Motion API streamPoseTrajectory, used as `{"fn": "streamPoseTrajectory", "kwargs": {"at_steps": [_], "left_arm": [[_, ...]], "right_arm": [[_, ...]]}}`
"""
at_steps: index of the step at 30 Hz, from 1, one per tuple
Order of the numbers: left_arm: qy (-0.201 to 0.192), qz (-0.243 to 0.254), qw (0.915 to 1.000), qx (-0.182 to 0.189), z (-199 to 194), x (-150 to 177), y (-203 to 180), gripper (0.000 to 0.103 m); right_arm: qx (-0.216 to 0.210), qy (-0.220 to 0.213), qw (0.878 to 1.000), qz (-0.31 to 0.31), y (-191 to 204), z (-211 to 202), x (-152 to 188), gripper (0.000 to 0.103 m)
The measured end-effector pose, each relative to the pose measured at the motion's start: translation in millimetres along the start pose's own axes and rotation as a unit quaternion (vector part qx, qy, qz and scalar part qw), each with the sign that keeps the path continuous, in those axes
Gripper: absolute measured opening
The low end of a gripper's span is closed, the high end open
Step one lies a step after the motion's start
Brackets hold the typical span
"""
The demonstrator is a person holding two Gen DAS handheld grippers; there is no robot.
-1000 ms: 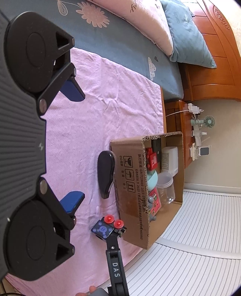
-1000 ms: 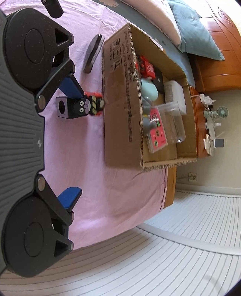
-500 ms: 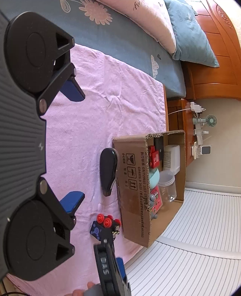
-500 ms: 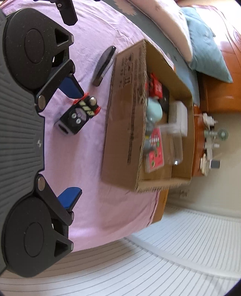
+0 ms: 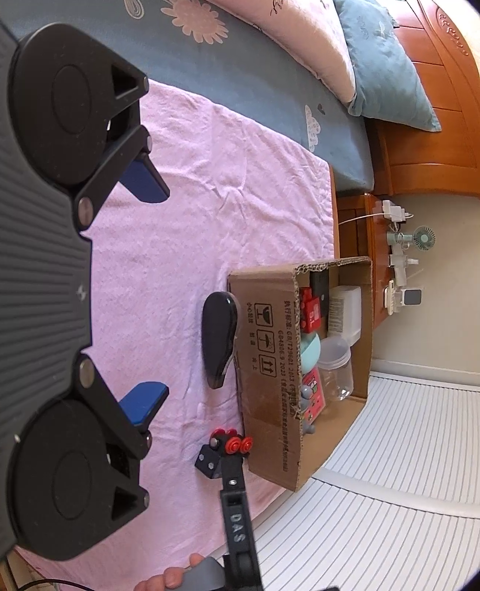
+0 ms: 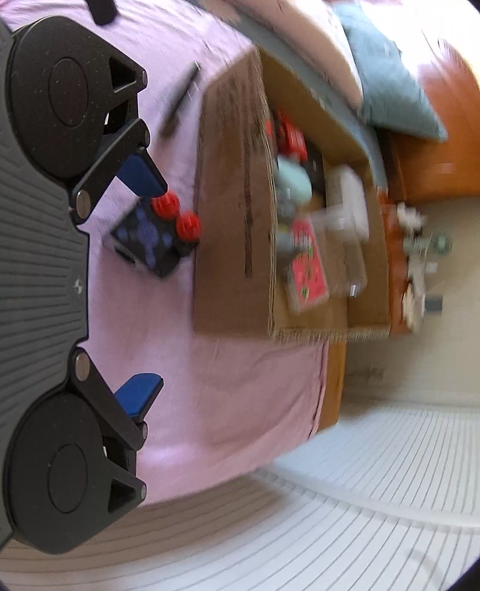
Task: Organize rigid objects
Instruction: 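Move the right tool to the red-wheeled toy robot while the left tool approaches the black oval case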
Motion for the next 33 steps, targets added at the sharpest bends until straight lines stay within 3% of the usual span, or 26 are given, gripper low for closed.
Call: {"fn": "streamPoseTrajectory", "kwargs": {"at_steps": [6,12,18,22,33], "left_arm": [[0.004,0.0,1.0,0.002,1,1,-2,0.102],[0.004,0.0,1.0,0.001,0,2,-1,0.102],[0.009,-0.002,1.0,0.0,5,1,0,0.102],[0.01,0.001,0.9999,-0.003,8,-3,-1,0.102],[0.013,0.013,0.9998,0.007,37,-18,-14,0.102]], "right_arm": [[-0.053,-0.036,0.994,-0.089,31,1,-1,0.103],[-0.073,-0.025,0.988,-0.136,48,9,1,0.103],[-0.107,-0.005,0.983,-0.151,55,-6,25,0.102],[-0.071,-0.01,0.983,-0.169,64,-7,39,0.1],[-0.026,-0.018,0.994,-0.108,44,2,39,0.103]]}}
Point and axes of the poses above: each gripper's, at about its wrist camera, not at the fingertips, and z roughly the way its jaws point, y to its left, x to its underside, the point moved 3 cm from there along z, roughly the way its jaws point, and after that the axes turned 15 degrees about x, right-handed, at the moved point
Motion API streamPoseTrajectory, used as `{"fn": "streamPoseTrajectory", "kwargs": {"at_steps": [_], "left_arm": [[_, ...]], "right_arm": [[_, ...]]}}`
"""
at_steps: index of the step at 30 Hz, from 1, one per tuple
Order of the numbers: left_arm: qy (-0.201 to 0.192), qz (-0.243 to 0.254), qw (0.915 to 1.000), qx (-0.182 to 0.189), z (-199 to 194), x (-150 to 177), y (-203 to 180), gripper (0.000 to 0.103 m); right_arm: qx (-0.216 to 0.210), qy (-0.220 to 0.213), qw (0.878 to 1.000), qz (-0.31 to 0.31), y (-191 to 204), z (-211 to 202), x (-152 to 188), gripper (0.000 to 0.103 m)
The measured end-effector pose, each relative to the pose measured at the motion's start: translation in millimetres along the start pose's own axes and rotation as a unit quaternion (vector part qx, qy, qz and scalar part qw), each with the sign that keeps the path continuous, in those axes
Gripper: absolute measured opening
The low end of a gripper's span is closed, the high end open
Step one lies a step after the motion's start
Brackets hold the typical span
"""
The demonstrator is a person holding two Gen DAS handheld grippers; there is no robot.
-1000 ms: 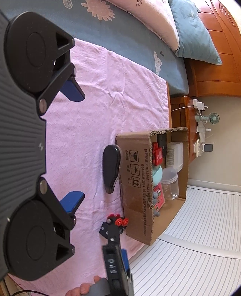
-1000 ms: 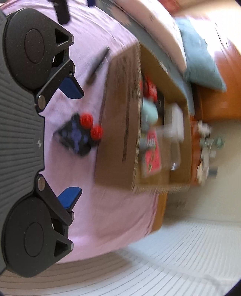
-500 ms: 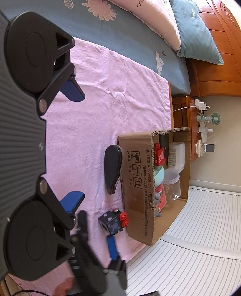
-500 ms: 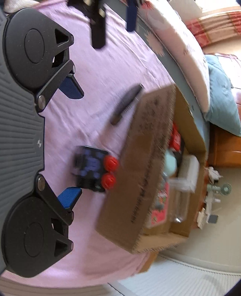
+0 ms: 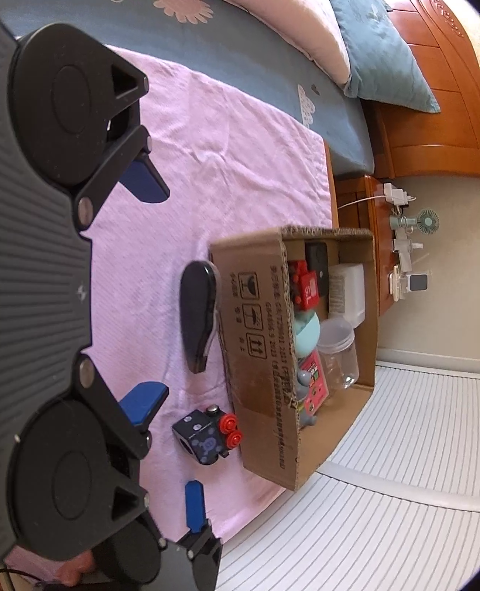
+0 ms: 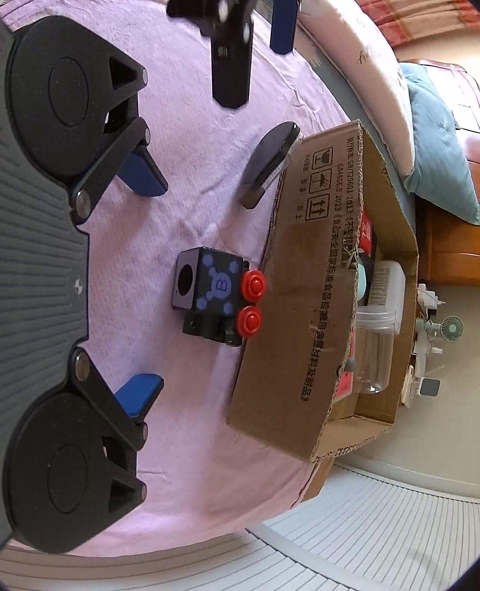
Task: Organize rigid objects
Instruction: 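Move the right tool to the red-wheeled toy robot while the left tool approaches the black oval case, then close the left tool on the black oval case while the right tool grasps the toy robot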
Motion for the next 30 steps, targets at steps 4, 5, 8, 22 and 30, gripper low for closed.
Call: {"fn": "streamPoseTrajectory", "kwargs": {"at_steps": [4,5,8,22,30], "left_arm": [[0.01,-0.006,0.9999,0.002,17,-4,-2,0.102],[0.011,-0.008,0.9999,0.003,21,-4,-3,0.102],[0.014,-0.012,0.9998,0.004,33,-5,-4,0.102],[-0.003,-0.017,0.9996,-0.021,64,-10,1,0.102],[-0.012,0.003,0.9997,-0.021,65,-9,-1,0.09]], "right_arm": [[0.002,-0.002,1.0,0.003,0,-1,1,0.103],[0.002,-0.003,1.0,0.004,-1,-1,1,0.103],[0.003,-0.007,1.0,0.005,1,-1,3,0.103],[0.003,-0.015,1.0,0.007,0,-4,6,0.103],[0.003,-0.017,1.0,0.007,1,-5,6,0.103]]}}
Point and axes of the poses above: each gripper's, at about its wrist camera, not at the fingertips, and z roughly the way its jaws point, y to its left, x to its underside, the point moved 3 cm from there along z, roughly the way its jaws point, and after that the axes turned 15 degrees about x, right-handed, at the moved point
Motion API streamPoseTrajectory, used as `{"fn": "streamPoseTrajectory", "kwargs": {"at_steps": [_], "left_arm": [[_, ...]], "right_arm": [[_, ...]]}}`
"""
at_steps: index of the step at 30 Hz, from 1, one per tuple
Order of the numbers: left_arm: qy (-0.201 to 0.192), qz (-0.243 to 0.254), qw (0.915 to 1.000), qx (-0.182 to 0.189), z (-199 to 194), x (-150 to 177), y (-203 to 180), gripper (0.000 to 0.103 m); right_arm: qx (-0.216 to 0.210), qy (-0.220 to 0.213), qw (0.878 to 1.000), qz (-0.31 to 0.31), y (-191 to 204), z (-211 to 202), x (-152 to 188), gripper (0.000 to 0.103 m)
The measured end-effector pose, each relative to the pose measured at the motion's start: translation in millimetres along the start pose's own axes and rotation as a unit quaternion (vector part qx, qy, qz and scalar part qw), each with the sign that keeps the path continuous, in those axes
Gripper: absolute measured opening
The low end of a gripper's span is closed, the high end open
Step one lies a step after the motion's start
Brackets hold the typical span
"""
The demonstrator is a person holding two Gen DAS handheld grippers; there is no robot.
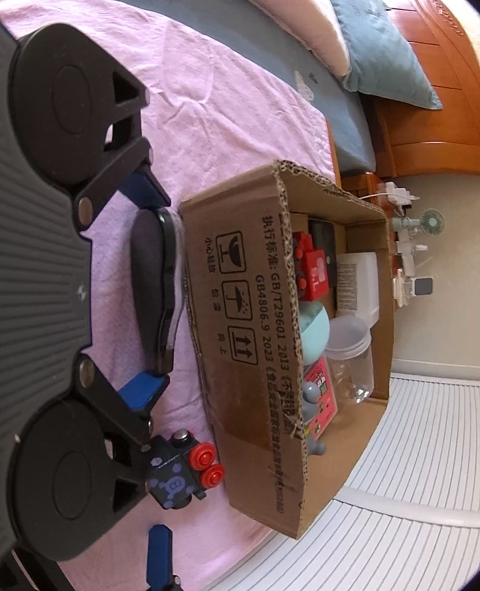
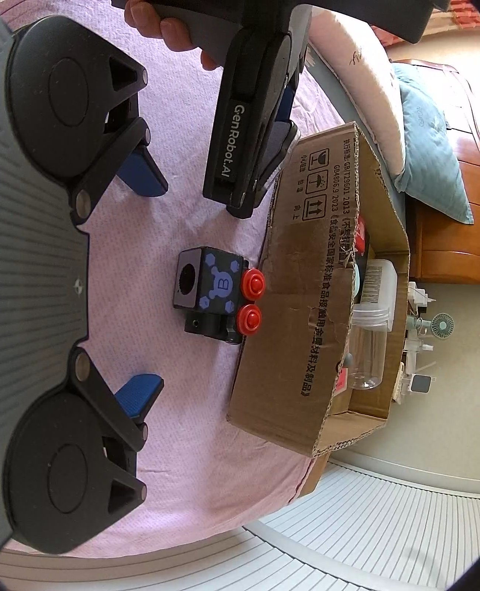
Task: Organize rigid objects
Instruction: 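Close the left tool on the black oval case while the right tool grasps the toy robot, then drop the oval case into the box with the left tool while the right tool carries the robot there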
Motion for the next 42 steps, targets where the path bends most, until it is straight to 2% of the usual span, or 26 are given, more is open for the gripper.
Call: {"fn": "streamPoseTrajectory", "kwargs": {"at_steps": [9,21,25,29,32,35,42], "left_arm": [[0.007,0.0,1.0,-0.004,-8,3,10,0.089],[0.007,-0.019,0.9997,-0.013,-24,14,30,0.089],[0.006,-0.018,0.9998,-0.011,-26,16,33,0.089],[0.004,-0.018,0.9998,-0.009,-29,18,34,0.089],[0.002,-0.018,0.9998,-0.009,-30,19,34,0.089],[0.001,-0.017,0.9998,-0.008,-29,18,34,0.089],[-0.004,-0.012,0.9999,-0.007,-33,23,34,0.09]], "right_arm": [[-0.001,0.001,1.0,-0.003,3,3,-6,0.103],[0.003,0.006,1.0,-0.003,9,24,-31,0.101],[0.01,0.001,1.0,-0.007,13,21,-36,0.089],[0.025,-0.004,1.0,-0.015,17,17,-38,0.081],[0.036,-0.002,0.999,-0.011,16,15,-38,0.068],[0.04,0.004,0.999,-0.001,13,16,-40,0.059],[0.044,0.013,0.999,0.019,5,12,-33,0.057]]}}
Point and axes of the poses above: each gripper's, at about its wrist camera, not at the fingertips, and z roughly the way its jaws point, y to its left, x to its underside, the point moved 3 cm from there along z, roughly the way its jaws point, and after that the axes turned 15 degrees about x, right-handed, at the moved point
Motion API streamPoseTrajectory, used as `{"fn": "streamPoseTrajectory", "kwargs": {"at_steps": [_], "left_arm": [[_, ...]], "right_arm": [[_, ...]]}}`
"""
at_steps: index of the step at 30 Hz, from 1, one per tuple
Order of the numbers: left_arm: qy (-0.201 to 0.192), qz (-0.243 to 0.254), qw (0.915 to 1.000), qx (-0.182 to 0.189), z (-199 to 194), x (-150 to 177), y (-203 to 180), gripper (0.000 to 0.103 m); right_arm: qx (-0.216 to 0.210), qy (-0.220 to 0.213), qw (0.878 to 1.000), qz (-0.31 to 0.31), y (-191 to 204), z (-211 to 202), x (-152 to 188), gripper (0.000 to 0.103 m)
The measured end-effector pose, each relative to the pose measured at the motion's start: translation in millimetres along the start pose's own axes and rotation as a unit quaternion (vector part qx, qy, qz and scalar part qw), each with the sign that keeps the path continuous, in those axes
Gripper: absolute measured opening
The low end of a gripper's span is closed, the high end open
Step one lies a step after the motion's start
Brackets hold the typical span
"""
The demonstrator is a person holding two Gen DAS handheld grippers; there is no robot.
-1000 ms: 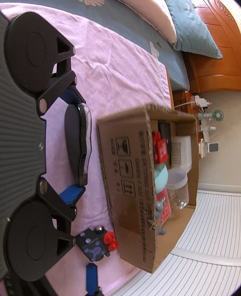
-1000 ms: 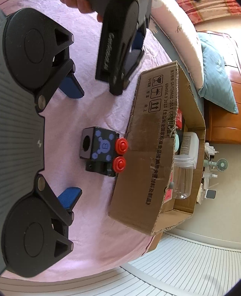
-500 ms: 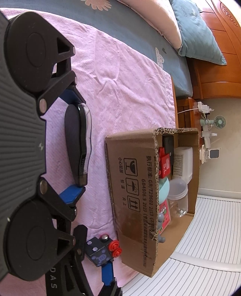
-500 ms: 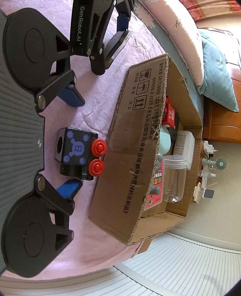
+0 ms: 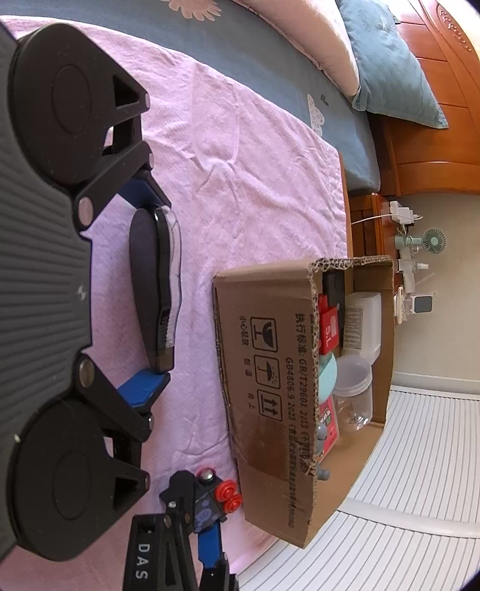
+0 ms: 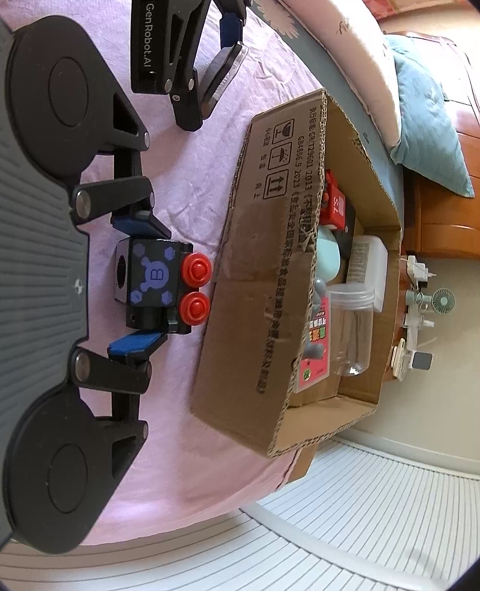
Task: Organize rigid objects
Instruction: 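Drop the oval case into the box with the left tool while the right tool carries the robot there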
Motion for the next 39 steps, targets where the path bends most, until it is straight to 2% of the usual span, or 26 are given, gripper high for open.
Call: {"fn": "streamPoseTrajectory", "kwargs": {"at_steps": [8,14,21,31,39], "left_arm": [[-0.016,-0.001,0.9998,-0.009,0,1,0,0.09],[-0.027,-0.004,0.999,-0.035,0,2,-2,0.09],[-0.023,-0.024,0.9982,-0.049,-6,6,-4,0.091],[-0.013,-0.026,0.9992,-0.026,-8,6,-1,0.089],[0.021,0.034,0.9992,0.01,-14,7,-10,0.089]], "right_arm": [[-0.001,0.001,1.0,0.008,0,0,1,0.057],[-0.002,-0.001,1.0,0.014,-1,2,0,0.057],[0.0,-0.005,1.0,0.01,0,2,1,0.057],[-0.001,-0.004,1.0,0.0,2,-1,0,0.056],[-0.013,0.0,1.0,-0.01,-3,-7,-1,0.056]]}}
Point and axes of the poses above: each gripper's, at about its wrist camera, not at the fingertips, and z roughly the way its jaws point, y to its left, x to its underside, the point moved 3 cm from there along z, roughly the way its jaws point, and after that the axes turned 15 degrees about x, right-handed, at the moved point
